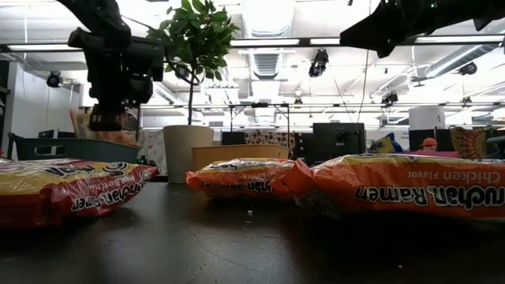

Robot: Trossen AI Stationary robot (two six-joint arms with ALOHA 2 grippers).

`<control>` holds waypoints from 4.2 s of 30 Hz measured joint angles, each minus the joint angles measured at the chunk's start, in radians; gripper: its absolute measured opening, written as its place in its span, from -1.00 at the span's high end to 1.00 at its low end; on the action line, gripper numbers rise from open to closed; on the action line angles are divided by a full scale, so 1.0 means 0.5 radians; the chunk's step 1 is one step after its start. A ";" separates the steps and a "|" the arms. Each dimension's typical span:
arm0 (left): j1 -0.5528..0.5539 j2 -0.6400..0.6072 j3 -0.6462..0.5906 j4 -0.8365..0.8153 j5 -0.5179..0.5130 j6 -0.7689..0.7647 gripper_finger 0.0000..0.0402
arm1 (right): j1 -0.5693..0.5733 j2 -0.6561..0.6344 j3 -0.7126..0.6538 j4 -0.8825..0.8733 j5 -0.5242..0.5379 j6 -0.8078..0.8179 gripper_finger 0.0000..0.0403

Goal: Sort Maruchan noodles
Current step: Put the orange noodle pack into the blue bin

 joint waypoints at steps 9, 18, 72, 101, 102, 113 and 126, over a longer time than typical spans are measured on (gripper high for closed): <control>0.000 0.090 -0.023 0.057 0.156 0.092 1.00 | 0.000 0.000 0.000 0.000 0.000 -0.005 0.40; -0.016 0.069 -0.023 0.051 0.156 0.054 1.00 | 0.000 0.000 0.000 0.003 0.000 0.010 0.40; 0.963 -0.620 0.132 0.024 1.496 -0.631 -0.11 | 0.000 0.000 0.002 -0.012 -0.002 -0.058 0.40; 0.978 -0.545 -0.308 0.767 1.566 -0.364 0.33 | 0.000 0.000 0.005 0.000 -0.001 -0.005 0.40; 0.978 -0.545 -0.312 0.777 1.559 -0.360 0.41 | 0.000 0.000 0.005 0.000 -0.001 -0.005 0.40; 0.963 -0.588 -0.221 0.770 1.546 0.059 0.99 | 0.000 0.000 0.005 0.003 0.000 0.028 0.40; 0.839 -0.653 0.011 0.500 1.515 0.230 1.00 | 0.000 0.000 0.005 0.002 0.001 0.033 0.40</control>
